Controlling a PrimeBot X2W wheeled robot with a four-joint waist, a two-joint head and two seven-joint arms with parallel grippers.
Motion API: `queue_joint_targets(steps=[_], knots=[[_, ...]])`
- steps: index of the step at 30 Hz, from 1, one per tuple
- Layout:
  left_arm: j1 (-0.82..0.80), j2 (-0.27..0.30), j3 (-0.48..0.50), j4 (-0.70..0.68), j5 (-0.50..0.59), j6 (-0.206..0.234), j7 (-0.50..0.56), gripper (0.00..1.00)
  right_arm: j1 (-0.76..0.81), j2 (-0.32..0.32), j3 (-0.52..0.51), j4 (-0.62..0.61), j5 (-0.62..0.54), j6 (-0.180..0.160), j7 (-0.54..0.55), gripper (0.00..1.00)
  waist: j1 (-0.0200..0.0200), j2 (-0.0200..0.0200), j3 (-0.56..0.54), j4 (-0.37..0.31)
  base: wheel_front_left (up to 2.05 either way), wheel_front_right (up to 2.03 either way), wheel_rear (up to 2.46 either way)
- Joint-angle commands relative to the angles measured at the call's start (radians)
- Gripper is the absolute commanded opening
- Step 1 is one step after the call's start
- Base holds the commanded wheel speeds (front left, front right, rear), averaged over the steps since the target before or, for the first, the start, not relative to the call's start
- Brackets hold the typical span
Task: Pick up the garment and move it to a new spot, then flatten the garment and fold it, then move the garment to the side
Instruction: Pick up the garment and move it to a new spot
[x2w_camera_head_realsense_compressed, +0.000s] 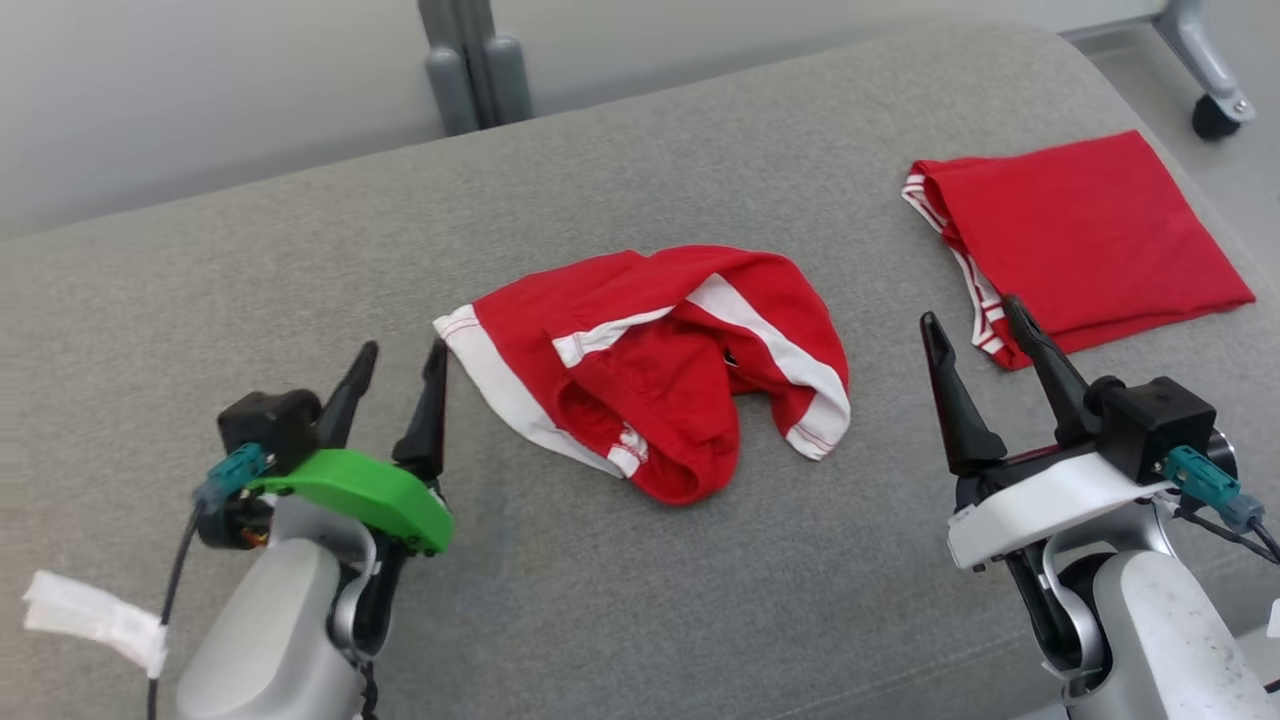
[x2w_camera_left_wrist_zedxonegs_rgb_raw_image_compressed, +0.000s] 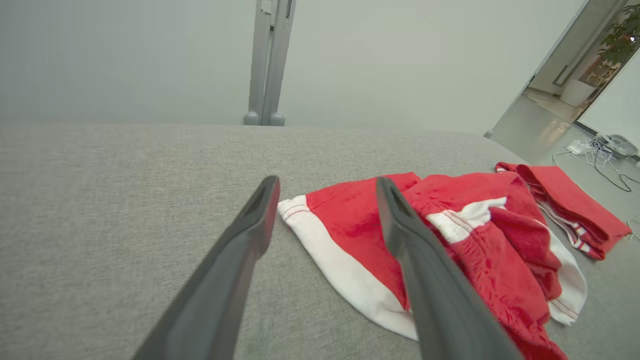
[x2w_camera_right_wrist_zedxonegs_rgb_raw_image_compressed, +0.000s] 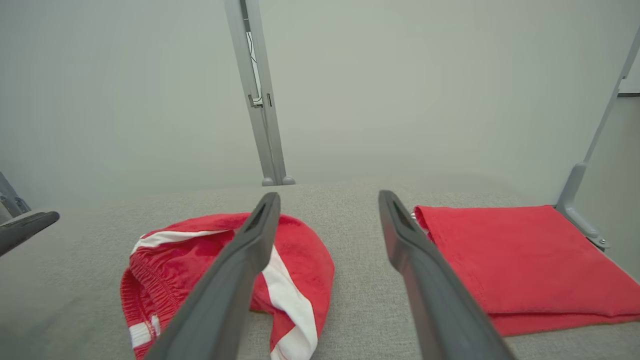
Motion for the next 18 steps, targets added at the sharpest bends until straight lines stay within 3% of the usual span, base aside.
queue_joint_targets(steps=[1,5,9,18], knots=[[0.043,0.018,0.021,-0.036,0.012,0.012,-0.006,1.00,0.011,-0.004,-0.006,0.005,-0.004,-0.002,0.000,1.00,0.0000,-0.0001,-0.071,0.085,0.00,0.00,0.00],[0.150,0.050,0.120,-0.215,0.059,0.055,-0.008,1.00,0.027,-0.004,-0.026,0.013,-0.007,-0.002,-0.004,1.00,0.0000,-0.0001,-0.092,0.118,0.00,0.00,0.00],[0.281,0.044,0.201,-0.371,0.135,0.079,-0.006,1.00,0.054,0.007,-0.047,0.026,-0.003,-0.002,-0.009,1.00,0.0000,-0.0001,-0.106,0.144,0.00,0.00,0.00],[0.432,0.015,0.294,-0.464,0.209,0.074,-0.006,1.00,0.111,0.027,-0.097,0.046,-0.018,-0.002,-0.017,1.00,0.0000,-0.0001,-0.126,0.193,0.00,0.00,0.00]])
